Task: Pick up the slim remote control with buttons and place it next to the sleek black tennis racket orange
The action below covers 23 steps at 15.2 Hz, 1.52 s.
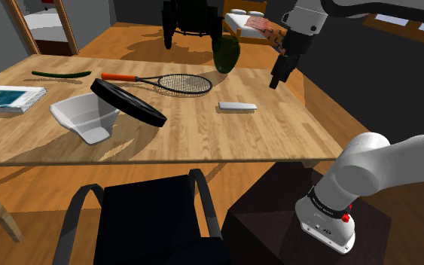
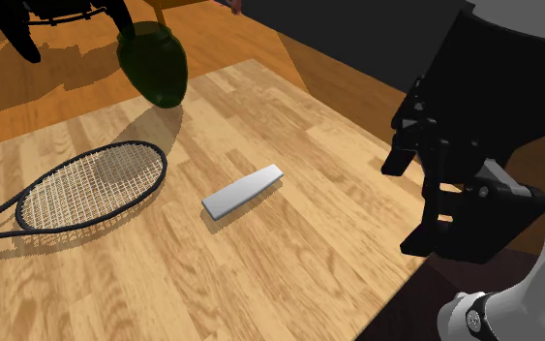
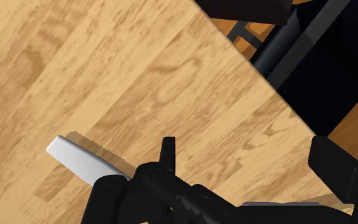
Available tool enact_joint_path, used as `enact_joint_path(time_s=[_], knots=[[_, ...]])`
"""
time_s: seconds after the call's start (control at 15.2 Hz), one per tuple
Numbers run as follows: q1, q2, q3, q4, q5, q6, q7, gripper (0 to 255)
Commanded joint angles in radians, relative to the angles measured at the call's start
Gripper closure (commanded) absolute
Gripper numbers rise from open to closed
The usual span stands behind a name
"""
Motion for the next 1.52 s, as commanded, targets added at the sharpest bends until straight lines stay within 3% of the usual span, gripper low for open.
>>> enact_joint_path(time_s=[0.0,0.79,1.45], knots=[[0.000,0.000,0.000,0.000,0.000,0.000,0.000,0],[0.031,0.276,-0.214,-0.040,-0.117,0.290,-0.466,0],[0.069,0.647,-0.344,0.107,-0.080,0.493,-0.857,0]])
